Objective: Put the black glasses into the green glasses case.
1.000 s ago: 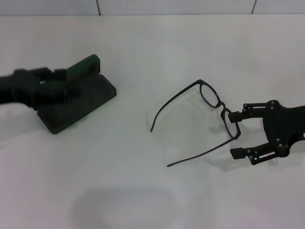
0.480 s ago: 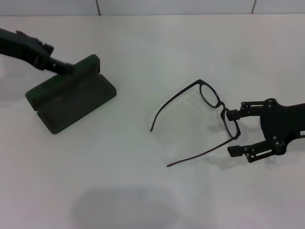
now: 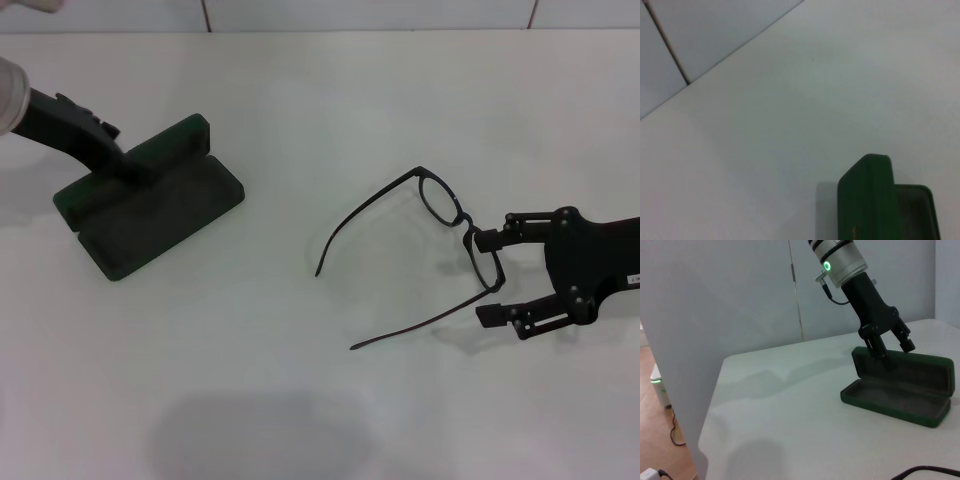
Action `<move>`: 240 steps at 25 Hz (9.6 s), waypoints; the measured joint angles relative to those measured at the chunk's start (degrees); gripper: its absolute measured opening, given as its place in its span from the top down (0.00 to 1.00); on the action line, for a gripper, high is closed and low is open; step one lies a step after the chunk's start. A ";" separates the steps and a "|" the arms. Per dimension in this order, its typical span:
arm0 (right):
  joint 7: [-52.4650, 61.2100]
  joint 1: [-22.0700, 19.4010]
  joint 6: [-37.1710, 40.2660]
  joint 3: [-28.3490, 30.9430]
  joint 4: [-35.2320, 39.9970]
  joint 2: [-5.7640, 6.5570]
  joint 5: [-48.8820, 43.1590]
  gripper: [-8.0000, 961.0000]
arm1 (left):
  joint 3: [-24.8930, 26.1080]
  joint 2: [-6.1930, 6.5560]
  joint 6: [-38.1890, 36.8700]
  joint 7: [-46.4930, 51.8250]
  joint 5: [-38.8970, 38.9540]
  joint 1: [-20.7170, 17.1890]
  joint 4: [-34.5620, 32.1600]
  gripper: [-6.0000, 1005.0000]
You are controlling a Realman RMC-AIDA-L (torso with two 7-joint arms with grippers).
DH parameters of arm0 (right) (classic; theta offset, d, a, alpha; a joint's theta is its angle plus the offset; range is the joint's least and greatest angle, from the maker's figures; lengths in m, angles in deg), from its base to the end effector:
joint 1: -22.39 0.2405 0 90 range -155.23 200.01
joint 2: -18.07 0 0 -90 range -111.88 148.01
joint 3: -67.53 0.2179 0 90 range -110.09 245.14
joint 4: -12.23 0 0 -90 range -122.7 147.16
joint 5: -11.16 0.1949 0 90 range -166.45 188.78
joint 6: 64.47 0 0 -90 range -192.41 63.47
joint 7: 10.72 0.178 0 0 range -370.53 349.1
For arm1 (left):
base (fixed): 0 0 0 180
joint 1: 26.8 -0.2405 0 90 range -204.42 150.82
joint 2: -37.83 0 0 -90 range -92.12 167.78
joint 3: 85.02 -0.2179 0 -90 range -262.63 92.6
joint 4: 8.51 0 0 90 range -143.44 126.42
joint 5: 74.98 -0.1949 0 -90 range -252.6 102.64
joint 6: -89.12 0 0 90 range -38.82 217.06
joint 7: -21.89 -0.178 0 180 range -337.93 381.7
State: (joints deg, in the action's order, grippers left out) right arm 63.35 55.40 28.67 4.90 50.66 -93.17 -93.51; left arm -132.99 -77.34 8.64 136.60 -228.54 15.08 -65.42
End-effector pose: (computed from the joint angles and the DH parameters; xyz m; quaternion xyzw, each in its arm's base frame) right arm 0.1886 0.3013 -0.0092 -0.9831 0.0617 0.1710 0.0234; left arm -0.2358 0.3836 0.0491 -0.9225 -0.2779 0.1218 0.2386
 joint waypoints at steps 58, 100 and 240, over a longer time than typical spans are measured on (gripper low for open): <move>0.09 -2.40 1.33 -0.17 -0.45 -0.20 -0.08 0.08 | -21.57 -4.50 9.25 -26.65 18.70 -2.92 -2.39 0.79; 46.23 8.86 -4.29 8.52 0.14 7.74 -11.82 0.09 | 3.82 -0.05 -11.81 -35.22 46.05 -23.48 11.72 0.24; 6.78 11.19 -7.05 -0.48 -21.45 -4.95 18.52 0.93 | 3.59 -4.34 -18.84 -43.35 49.61 -4.11 35.58 0.99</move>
State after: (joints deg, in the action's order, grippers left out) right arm 70.13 66.59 21.62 4.43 29.21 -98.12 -75.00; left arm -129.40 -81.68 -10.20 93.25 -178.93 10.97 -29.83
